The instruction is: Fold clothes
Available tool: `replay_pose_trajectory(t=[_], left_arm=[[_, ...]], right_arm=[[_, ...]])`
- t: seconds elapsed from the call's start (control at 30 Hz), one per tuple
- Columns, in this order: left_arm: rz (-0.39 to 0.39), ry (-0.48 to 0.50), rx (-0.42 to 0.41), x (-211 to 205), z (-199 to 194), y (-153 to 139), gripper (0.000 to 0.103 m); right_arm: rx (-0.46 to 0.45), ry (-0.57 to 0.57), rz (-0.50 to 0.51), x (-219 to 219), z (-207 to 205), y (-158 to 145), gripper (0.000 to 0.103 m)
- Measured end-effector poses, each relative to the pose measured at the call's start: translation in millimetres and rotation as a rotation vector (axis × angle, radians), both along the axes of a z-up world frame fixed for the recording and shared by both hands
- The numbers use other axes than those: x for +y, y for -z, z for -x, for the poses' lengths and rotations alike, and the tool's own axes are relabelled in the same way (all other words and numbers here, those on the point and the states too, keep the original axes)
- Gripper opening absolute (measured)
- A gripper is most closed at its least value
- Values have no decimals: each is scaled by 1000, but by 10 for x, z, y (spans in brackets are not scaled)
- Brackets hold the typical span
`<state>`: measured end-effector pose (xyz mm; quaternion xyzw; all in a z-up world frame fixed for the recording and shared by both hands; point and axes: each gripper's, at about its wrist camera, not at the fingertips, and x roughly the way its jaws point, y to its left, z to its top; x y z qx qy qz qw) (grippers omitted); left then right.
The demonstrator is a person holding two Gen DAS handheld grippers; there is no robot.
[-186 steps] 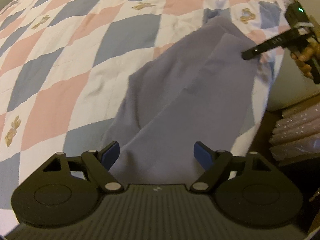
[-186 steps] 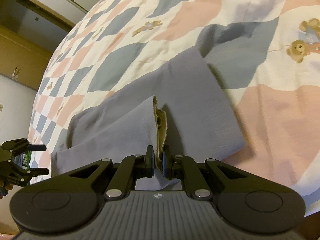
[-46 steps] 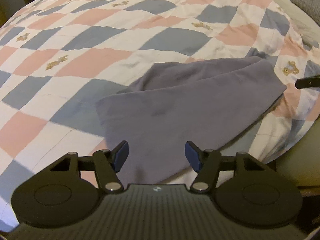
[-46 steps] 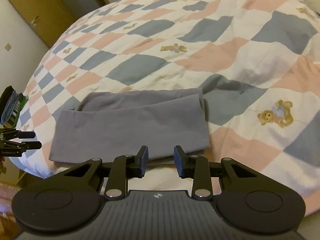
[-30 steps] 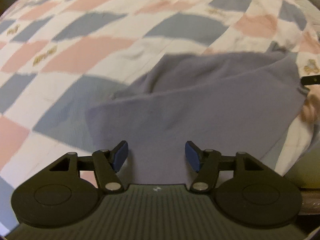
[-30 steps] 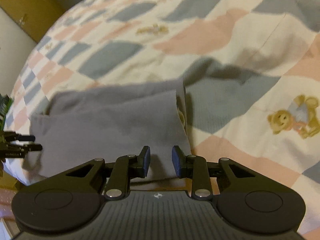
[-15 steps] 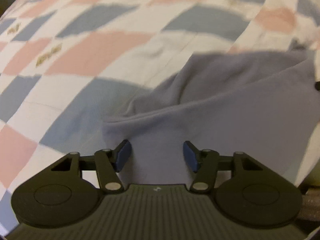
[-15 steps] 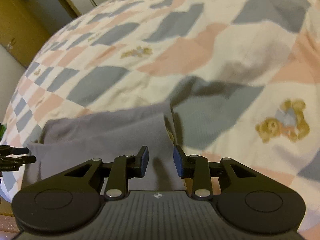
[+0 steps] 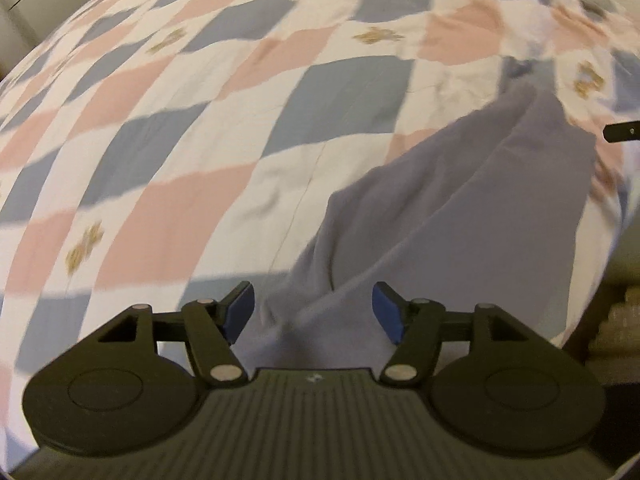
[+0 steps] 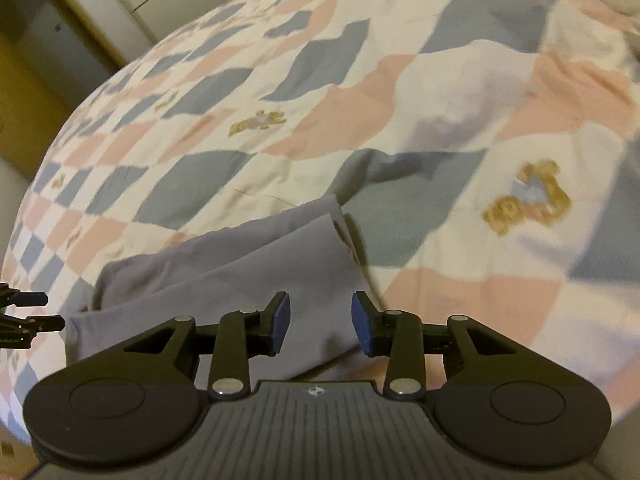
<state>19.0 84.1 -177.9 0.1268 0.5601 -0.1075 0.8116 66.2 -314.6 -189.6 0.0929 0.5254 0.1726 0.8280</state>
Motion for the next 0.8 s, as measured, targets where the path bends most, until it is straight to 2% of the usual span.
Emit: replay_pose_trajectory(t=[0.2, 0.33, 0.4, 0.57, 0.8], left_arm=[[50, 233, 31, 244, -228, 173, 62], [45, 434, 52, 365, -163, 221, 62], [40, 525, 50, 416, -80, 219, 63], [23, 638, 65, 521, 61, 261, 64], [0, 771, 72, 524, 209, 346, 66]], right_arm=[[-49, 204, 71, 331, 676, -147, 38], [-61, 336, 147, 929, 1329, -250, 41], [-24, 393, 134, 1319, 1684, -226, 44], [66, 417, 73, 2196, 2332, -91, 44], [82, 364, 60, 2992, 2641, 46, 45]])
